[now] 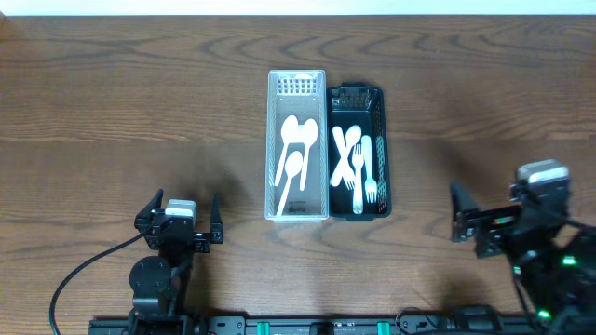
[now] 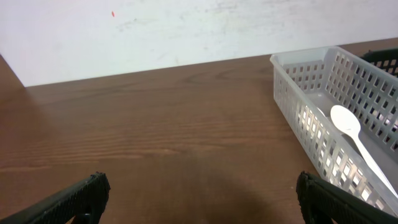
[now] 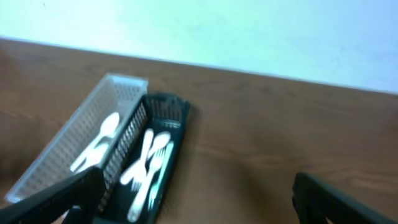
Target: Pack container
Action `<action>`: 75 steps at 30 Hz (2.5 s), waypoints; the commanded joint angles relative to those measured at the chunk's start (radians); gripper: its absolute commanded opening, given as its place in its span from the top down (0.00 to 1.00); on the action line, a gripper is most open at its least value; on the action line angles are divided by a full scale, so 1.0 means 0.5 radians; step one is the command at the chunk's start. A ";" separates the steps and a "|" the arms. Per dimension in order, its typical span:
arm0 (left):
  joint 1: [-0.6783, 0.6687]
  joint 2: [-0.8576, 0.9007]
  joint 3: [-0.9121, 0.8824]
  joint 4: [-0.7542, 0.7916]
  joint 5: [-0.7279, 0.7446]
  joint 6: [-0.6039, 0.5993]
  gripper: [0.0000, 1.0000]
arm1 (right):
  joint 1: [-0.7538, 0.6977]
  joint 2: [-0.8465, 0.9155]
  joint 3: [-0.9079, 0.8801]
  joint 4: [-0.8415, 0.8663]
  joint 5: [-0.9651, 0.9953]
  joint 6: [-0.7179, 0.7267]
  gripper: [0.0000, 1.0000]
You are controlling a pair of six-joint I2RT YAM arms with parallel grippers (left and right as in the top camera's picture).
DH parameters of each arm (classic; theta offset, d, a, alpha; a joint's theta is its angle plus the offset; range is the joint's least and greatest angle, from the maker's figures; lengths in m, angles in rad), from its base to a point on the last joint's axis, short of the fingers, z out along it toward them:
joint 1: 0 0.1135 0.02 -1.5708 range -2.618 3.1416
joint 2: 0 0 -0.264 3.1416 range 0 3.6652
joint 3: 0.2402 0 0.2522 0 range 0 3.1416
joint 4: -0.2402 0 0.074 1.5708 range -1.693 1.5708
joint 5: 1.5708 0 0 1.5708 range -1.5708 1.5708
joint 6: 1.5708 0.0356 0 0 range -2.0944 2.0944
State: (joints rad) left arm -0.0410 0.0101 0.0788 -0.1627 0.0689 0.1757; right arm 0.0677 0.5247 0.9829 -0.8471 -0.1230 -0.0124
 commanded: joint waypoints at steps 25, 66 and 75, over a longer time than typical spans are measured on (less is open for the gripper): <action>0.011 -0.012 -0.056 -0.014 0.012 -0.032 0.02 | 0.007 -1.020 -1.543 0.433 0.028 -0.021 0.01; 0.011 -0.012 -0.056 -0.014 0.012 -0.032 0.02 | 0.007 -1.038 -1.663 0.536 0.030 -0.022 0.01; 0.011 -0.012 -0.056 -0.014 0.012 -0.032 0.02 | 0.007 -1.038 -1.663 0.536 0.029 -0.022 0.01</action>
State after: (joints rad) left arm -0.0410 0.0101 0.0780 -0.1608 0.0719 0.1757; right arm 0.0677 0.0162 0.1577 -0.5808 -0.1150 -0.0124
